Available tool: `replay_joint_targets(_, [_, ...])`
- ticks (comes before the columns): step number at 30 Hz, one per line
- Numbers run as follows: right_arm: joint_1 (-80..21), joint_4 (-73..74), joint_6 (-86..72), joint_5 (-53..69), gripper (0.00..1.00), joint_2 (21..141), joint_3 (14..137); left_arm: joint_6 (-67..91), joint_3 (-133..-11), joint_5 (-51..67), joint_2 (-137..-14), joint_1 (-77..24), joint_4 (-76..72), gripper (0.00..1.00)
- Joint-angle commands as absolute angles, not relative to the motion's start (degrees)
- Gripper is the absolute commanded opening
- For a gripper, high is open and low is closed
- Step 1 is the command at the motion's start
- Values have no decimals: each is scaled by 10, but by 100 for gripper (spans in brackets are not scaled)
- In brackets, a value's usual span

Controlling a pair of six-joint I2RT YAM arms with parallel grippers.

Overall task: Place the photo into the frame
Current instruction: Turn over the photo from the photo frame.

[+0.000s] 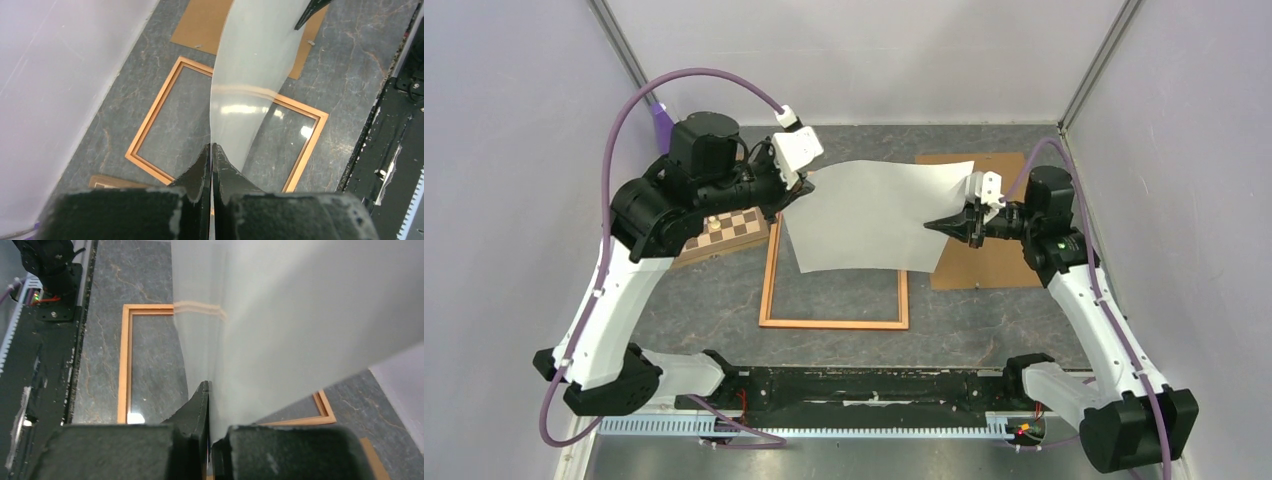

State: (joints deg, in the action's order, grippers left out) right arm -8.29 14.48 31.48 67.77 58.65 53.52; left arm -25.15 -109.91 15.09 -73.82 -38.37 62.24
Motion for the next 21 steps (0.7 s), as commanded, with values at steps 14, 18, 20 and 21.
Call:
replay_joint_targets(14, [-205,11,21,532,0,658,532,-234,-1048,-47,-679,-382,583,80])
replay_joint_targets(18, [-205,9,-27,516,0,722,553,-238,-1036,-121,-685,-371,543,83])
replay_joint_targets(20, [-204,12,-48,507,0,757,565,-238,-1036,-153,-690,-361,522,83])
replay_joint_targets(21, [-204,12,-54,507,0,775,570,-238,-1037,-167,-693,-354,511,84])
